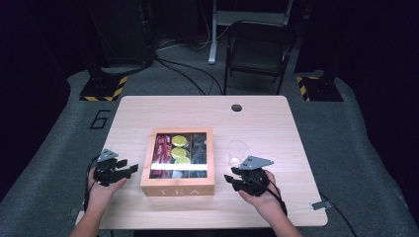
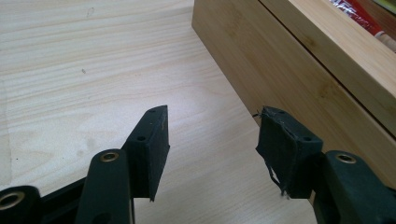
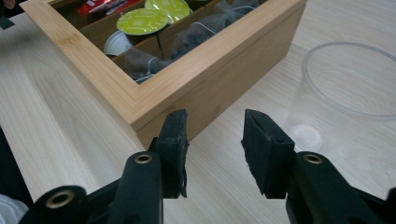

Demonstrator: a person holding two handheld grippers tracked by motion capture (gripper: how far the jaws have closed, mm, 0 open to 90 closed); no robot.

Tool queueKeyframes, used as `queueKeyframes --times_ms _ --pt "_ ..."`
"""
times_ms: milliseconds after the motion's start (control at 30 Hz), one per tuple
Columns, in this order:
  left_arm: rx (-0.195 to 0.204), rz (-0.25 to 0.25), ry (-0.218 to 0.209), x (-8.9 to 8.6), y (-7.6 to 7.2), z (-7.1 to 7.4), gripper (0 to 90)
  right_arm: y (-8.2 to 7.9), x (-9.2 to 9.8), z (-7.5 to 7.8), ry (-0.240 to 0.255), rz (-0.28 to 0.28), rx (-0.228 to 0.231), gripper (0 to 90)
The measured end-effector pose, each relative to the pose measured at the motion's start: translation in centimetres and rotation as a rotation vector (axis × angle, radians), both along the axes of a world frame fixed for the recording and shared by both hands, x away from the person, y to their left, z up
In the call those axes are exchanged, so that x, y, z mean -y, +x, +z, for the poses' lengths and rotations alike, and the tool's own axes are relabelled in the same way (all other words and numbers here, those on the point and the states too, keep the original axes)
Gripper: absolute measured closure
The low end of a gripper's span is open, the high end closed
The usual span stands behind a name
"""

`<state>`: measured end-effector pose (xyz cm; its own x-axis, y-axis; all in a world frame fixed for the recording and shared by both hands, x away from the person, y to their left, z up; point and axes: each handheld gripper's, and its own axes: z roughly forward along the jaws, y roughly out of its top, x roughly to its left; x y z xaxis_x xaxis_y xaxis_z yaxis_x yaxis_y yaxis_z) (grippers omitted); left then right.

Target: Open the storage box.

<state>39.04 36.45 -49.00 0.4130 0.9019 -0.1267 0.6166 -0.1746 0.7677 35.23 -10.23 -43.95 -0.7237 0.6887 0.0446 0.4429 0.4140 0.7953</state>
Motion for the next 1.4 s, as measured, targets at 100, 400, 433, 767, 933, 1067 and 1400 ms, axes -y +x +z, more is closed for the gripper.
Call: queueKeyframes --times_ms 100,400,433,767,933,1067,1400 --pt "-0.005 -0.004 0.001 -0.1 -0.1 0.1 43.8 -0.4 -0.4 0.0 0.016 0.020 0.003 64.0" --pt "-0.011 0.006 0.001 -0.3 -0.4 0.0 44.5 -1.4 -1.8 -1.2 0.011 0.111 -0.021 71.4" --pt "-0.011 0.008 0.003 -0.4 -0.4 0.0 44.5 -1.4 -2.0 -1.4 0.009 0.117 -0.025 71.9" --pt "-0.014 0.019 -0.001 -0.7 -0.6 -0.1 44.3 -1.4 -2.8 -2.4 -0.042 0.162 -0.025 81.3" --pt "-0.015 0.018 -0.001 -0.8 -0.6 -0.1 44.3 -1.4 -3.1 -2.7 -0.037 0.159 -0.027 85.5" --pt "-0.017 0.015 -0.003 -0.7 -0.5 -0.2 44.3 -1.4 -3.1 -2.9 -0.053 0.177 -0.031 87.3" --pt "-0.013 0.014 -0.004 -0.8 -0.6 -0.1 44.3 -1.5 -3.1 -3.0 -0.022 0.160 -0.031 87.6"
